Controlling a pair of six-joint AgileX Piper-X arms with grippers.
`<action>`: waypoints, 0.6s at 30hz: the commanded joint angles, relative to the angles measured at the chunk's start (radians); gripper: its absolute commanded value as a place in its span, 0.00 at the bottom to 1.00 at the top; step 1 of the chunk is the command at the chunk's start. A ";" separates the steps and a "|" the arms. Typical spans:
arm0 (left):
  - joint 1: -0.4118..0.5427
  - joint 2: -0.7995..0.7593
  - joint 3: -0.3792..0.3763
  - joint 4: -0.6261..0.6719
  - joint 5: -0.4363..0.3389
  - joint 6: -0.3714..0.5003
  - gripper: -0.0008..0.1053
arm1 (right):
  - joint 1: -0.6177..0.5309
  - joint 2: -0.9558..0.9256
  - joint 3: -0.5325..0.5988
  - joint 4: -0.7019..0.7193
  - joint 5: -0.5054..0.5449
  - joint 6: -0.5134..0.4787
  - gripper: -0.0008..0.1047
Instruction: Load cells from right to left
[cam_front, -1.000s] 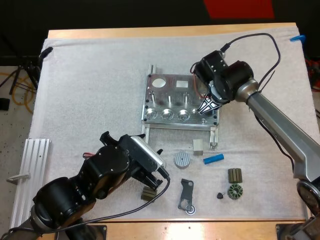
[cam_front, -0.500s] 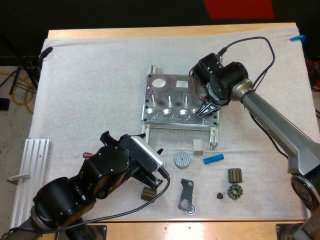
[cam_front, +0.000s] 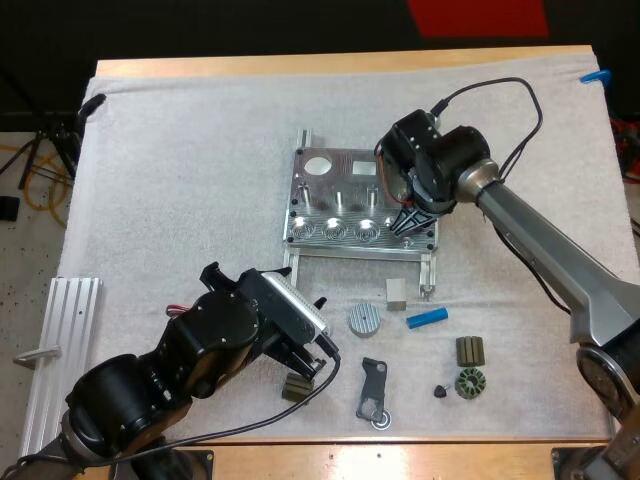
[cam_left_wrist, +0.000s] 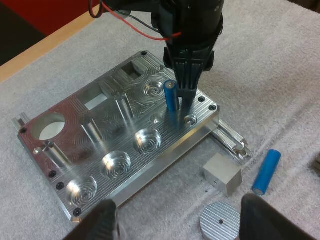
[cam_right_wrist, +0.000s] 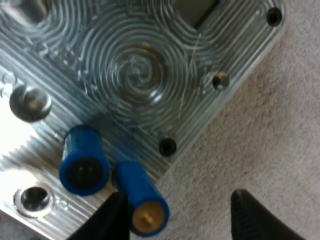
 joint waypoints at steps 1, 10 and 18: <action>0.001 -0.008 -0.002 -0.012 0.000 -0.002 0.50 | -0.004 0.017 0.018 -0.015 0.004 0.002 0.44; 0.001 -0.008 -0.002 -0.012 0.000 0.002 0.50 | -0.004 0.011 0.041 -0.044 0.023 -0.002 0.44; 0.001 -0.008 -0.002 -0.012 0.000 0.007 0.50 | -0.001 -0.089 0.031 -0.052 -0.006 0.001 0.44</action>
